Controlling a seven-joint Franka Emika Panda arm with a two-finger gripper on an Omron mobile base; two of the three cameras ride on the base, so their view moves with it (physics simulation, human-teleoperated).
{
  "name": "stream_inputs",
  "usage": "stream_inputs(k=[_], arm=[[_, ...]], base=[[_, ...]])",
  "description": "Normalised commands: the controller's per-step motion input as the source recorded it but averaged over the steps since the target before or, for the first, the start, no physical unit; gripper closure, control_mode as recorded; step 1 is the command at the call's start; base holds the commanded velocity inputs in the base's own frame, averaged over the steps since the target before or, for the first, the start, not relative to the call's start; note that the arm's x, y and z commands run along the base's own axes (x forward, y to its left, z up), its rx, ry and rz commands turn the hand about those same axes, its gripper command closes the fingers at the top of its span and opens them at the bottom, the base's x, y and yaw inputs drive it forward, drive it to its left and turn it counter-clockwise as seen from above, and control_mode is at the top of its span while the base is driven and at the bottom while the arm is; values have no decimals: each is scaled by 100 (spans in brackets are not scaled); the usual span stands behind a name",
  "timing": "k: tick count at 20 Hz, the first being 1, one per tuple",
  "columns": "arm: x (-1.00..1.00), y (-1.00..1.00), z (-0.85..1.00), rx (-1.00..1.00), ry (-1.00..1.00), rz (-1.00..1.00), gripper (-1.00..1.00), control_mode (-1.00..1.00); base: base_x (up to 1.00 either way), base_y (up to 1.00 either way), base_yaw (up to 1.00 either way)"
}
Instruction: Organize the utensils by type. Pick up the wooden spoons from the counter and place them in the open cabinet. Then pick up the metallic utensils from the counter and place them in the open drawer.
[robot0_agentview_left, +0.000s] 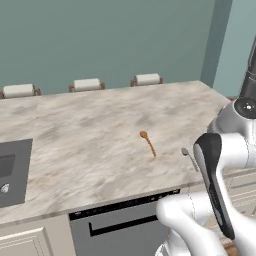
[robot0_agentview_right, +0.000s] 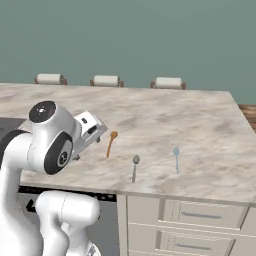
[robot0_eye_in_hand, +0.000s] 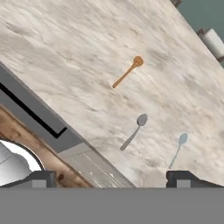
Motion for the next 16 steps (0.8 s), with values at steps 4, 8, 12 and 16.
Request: stream_inputs(k=[4,8,12,16], arm=[[69,-1,-3,0,16,9,-100,-100],[51,6,-14,1,5,-1,-100,-100],[21,0,-28,15,6,-21,-100,-100],[4,31,-47,16,9,-42,-100,-100]], base=[[0,0,0],[0,0,0],[0,0,0],[0,0,0]])
